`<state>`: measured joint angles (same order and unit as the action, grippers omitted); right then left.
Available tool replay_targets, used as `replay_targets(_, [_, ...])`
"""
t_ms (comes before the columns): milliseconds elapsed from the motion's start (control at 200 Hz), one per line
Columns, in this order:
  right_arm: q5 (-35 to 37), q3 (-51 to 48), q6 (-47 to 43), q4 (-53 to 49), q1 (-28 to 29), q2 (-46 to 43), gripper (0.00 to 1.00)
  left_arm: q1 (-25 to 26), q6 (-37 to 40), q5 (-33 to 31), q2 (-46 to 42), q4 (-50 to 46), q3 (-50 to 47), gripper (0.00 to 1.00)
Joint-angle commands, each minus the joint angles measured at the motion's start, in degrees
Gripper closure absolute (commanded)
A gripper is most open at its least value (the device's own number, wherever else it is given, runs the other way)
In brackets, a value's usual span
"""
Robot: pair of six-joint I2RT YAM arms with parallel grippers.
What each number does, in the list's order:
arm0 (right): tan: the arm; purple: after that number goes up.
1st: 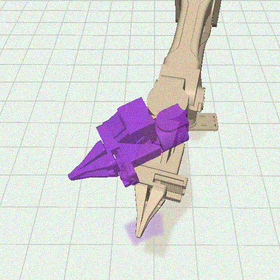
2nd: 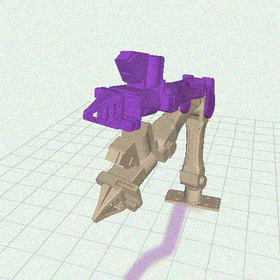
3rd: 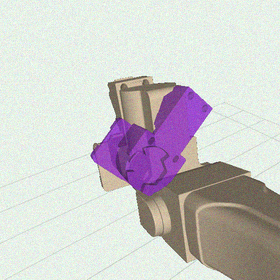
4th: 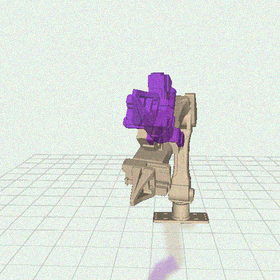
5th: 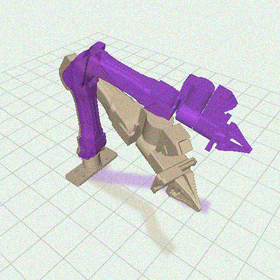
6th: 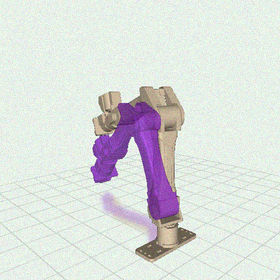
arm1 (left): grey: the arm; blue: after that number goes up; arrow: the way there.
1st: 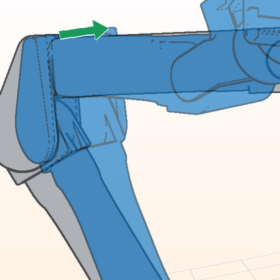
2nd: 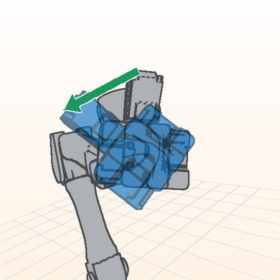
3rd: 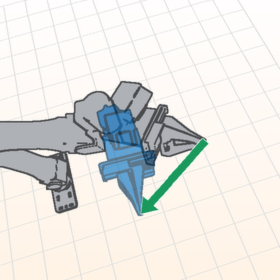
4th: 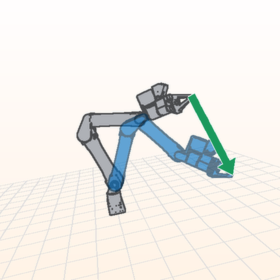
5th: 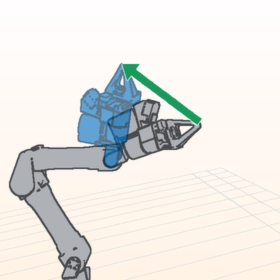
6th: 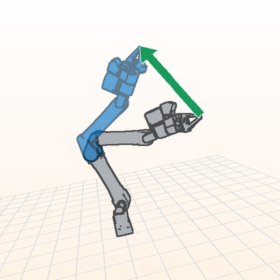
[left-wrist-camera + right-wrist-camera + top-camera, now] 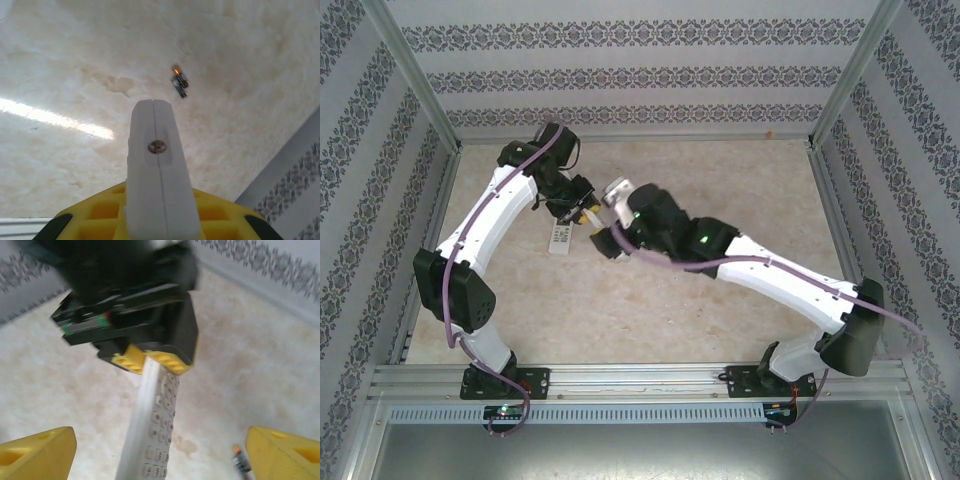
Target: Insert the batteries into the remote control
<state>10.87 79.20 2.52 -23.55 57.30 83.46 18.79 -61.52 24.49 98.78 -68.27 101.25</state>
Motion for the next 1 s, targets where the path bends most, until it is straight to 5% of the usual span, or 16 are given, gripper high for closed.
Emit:
replay_targets(0, [17.6,0.7,-16.5,0.7,4.7,5.7,0.12,-1.4,-9.3,-2.6,-0.4,-4.5,2.4,1.0])
replay_targets(75, [21.5,2.0,-17.6,0.1,5.8,9.5,0.18,-2.0,-10.2,-2.0,0.0,-5.0,3.0,1.0])
replay_targets(220, [24.3,4.4,-16.6,0.5,5.8,13.8,0.49,-2.9,-8.7,-4.4,0.9,-8.7,4.9,1.0])
replay_targets(390, [11.7,4.6,-14.0,0.8,5.1,13.7,0.77,-4.0,-6.6,-5.0,0.5,-9.2,5.2,1.0])
replay_targets(505, [2.9,6.1,-8.0,-0.7,3.4,13.6,0.87,-4.9,-6.4,-4.7,-0.3,-7.8,5.9,1.0])
replay_targets(570, [-5.3,6.1,-3.6,0.1,1.1,12.4,0.89,-5.5,-4.9,-4.6,-1.4,-4.2,6.0,0.84])
replay_targets(694, [-19.4,5.9,6.6,2.3,-5.5,10.4,0.96,-8.8,-1.5,-1.0,-7.4,13.2,1.2,0.29])
replay_targets(774, [-29.9,5.6,15.0,7.2,-10.6,8.7,0.97,-14.1,-1.1,7.5,-13.4,33.7,-7.4,0.09])
replay_targets(904, [-41.9,3.4,33.2,24.0,-16.9,6.5,0.98,-19.9,-7.3,24.4,-13.8,59.1,-13.5,0.11])
replay_targets(994, [-43.3,2.3,41.6,32.3,-19.3,5.6,0.98,-19.5,-14.2,28.7,-13.6,78.1,-17.4,0.13])
